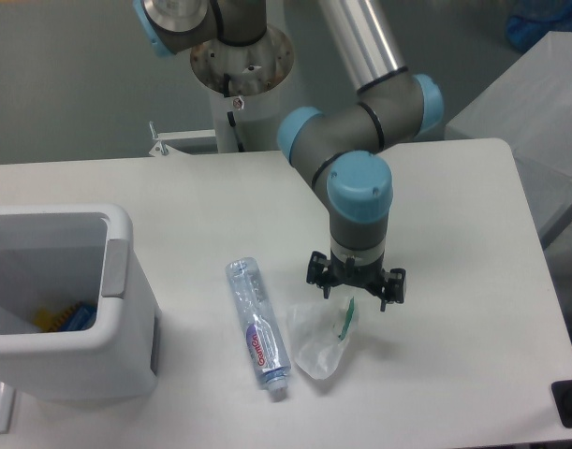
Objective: Place the trash in the trash can
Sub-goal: 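Lower the open gripper down onto the crumpled clear plastic bag, then close the gripper on the plastic bag and lift it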
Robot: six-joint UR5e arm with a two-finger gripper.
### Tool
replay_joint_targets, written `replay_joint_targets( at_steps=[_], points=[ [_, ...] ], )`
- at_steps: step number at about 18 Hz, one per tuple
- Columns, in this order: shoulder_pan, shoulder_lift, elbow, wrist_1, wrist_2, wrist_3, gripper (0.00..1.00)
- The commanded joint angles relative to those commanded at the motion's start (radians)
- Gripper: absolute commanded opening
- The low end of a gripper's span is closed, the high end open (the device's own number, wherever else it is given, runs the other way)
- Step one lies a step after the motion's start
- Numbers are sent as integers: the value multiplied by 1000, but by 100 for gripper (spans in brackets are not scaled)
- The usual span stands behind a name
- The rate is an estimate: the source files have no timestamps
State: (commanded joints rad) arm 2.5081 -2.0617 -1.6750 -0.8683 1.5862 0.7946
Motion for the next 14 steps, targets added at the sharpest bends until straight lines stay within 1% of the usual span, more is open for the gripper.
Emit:
replay_joint_targets(
  at_steps=[3, 6, 7, 8, 9, 10, 11, 12, 13, 14],
  points=[
    [-2, -14, -25, 54, 2, 3, 100],
    [-2, -20, -26, 63, 3, 8, 100],
    [-2, -26, -26, 65, 5, 6, 93],
    [-2, -26, -26, 65, 5, 5, 78],
    [-2, -25, -25, 65, 5, 5, 62],
    [-2, -23, -26, 63, 5, 3, 49],
    [-2, -21, -26, 63, 5, 5, 30],
    [-2, -20, -25, 61, 5, 6, 14],
    [0, -18, -25, 61, 3, 6, 6],
    [0, -18, -19, 61, 3, 5, 5]
  ],
)
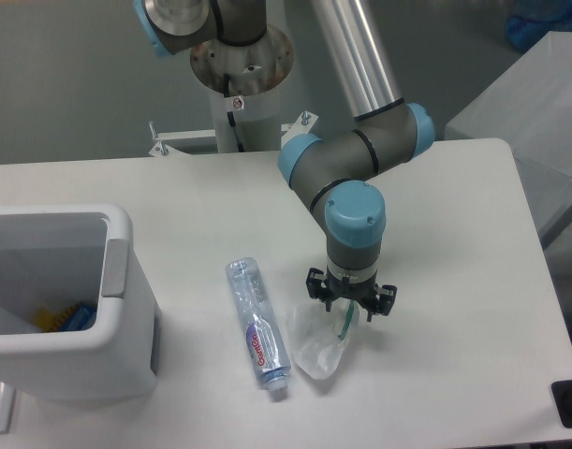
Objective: Place the trash in the trash can
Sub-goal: 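Close the gripper on the plastic bag and lift it, then carry the bag over the white trash bin and open the gripper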
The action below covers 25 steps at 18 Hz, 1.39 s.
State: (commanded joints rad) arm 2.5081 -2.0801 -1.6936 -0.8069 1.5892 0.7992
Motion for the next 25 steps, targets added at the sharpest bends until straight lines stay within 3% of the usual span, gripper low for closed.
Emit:
replay_joint_targets(
  at_steps=[4, 10, 12, 14, 19, 25],
  points=[
    [5, 5, 29, 0, -3, 9, 1],
    [23, 23, 205, -14, -20, -17, 0],
    [32, 26, 258, -14, -72, -116, 0],
    [32, 95, 285, -15, -129, -188, 0],
    [-21, 279, 267, -38, -305, -428, 1],
    [-217, 388, 232, -41, -328, -592, 3]
  ],
)
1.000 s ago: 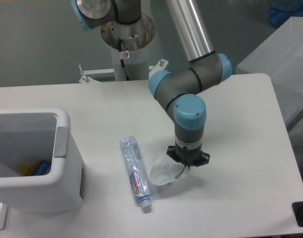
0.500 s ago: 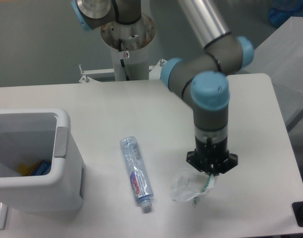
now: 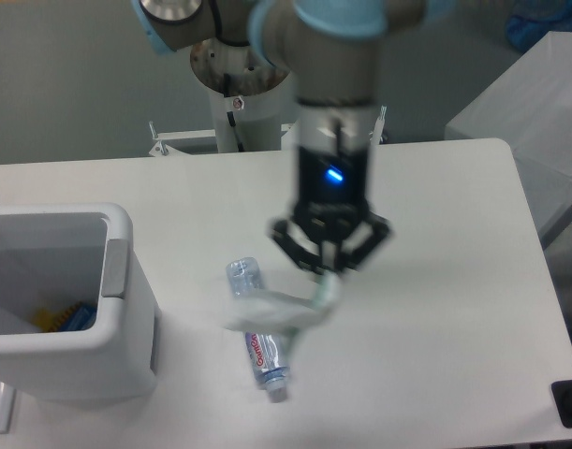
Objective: Place the trash in the trash can
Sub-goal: 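Carry the bag over the white trash bin and open the gripper, then move the gripper from the bin to above the water bottle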
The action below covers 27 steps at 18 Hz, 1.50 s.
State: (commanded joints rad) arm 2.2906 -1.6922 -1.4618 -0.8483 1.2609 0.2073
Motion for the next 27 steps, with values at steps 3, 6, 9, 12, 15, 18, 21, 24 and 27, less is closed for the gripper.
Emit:
replay_joint_targets(
  at_steps=[3, 6, 9, 12, 15, 18, 21, 24, 27],
  points=[
    [-91, 34, -37, 11, 2, -8, 4],
    [-177, 37, -55, 15, 2, 9, 5],
    [-207, 34, -58, 17, 2, 64, 5],
    [-235, 28, -75, 17, 2, 125, 18],
    [-235, 25, -86, 17, 2, 149, 23],
    [-235, 19, -84, 17, 3, 153, 57],
    [-235, 23, -81, 17, 5, 156, 87],
    [-232, 31, -80, 15, 6, 146, 91],
    [-224, 35, -74, 15, 5, 130, 98]
  ],
)
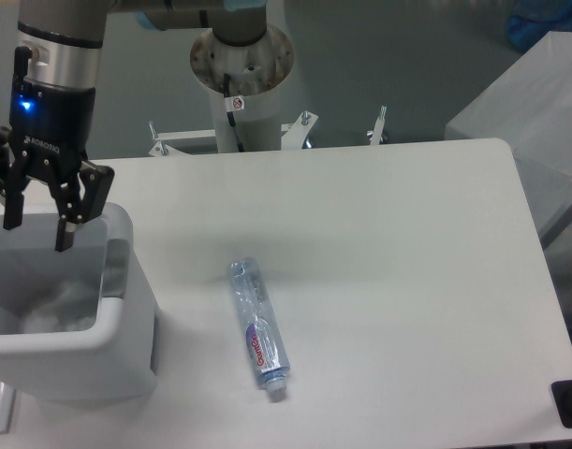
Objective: Place the trash in the trash can
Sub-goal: 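Move the gripper from the bin to above the water bottle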
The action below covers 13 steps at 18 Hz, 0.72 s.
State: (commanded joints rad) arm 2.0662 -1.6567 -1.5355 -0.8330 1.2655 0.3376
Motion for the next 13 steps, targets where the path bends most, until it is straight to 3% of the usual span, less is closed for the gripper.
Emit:
replay_joint_targets(
  at_steps=[6, 13],
  points=[
    [208, -26, -11, -6, -9, -254, 100],
    [299, -201, -18, -67, 5, -331, 100]
  ],
)
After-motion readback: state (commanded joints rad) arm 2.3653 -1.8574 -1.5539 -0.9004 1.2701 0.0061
